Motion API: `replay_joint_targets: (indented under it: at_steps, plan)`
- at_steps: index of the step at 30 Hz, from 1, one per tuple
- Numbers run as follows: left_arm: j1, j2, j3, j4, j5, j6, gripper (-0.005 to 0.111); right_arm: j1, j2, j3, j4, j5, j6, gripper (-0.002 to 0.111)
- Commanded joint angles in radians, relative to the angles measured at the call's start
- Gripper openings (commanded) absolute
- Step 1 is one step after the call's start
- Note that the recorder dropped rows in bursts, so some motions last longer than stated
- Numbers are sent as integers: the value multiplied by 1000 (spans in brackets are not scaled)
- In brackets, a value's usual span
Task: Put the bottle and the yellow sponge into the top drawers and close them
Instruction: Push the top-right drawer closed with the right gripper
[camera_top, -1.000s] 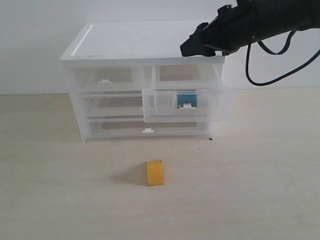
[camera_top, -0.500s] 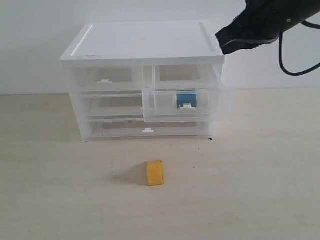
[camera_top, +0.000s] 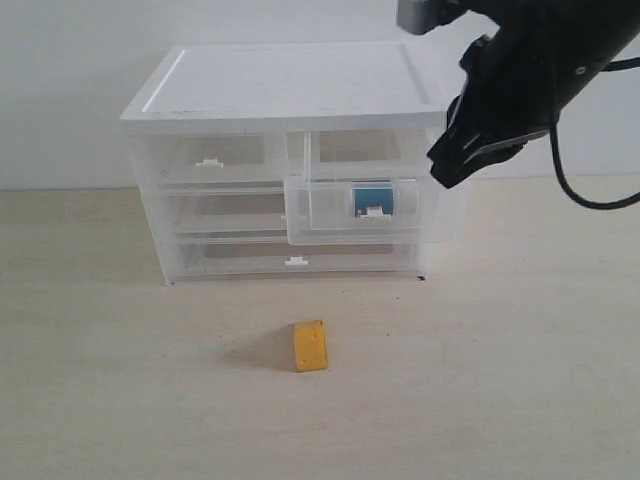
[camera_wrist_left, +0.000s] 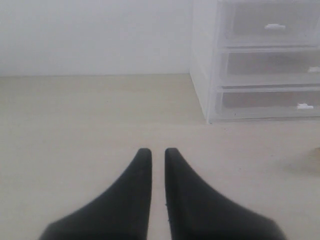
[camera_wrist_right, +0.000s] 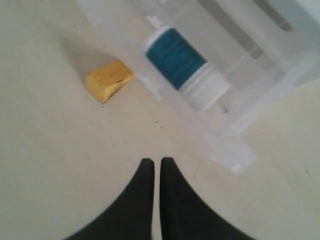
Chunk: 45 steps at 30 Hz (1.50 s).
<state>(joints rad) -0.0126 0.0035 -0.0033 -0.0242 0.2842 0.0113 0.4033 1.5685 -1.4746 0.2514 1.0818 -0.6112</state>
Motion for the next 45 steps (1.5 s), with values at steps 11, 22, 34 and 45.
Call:
replay_joint_targets:
  at_steps: [11,22,34,45]
  plan:
    - [3,-4,3,-1,-1,4,10,86,48,-4,79,27,-397,0]
    - [3,-4,3,-1,-1,4,10,86,144,-4,-23,-133,-438,0]
    - [3,-4,3,-1,-1,4,10,86,198,-4,-108,-337,-438,0]
    - [3,-4,3,-1,-1,4,10,84,212,-4,-138,-556,-438,0]
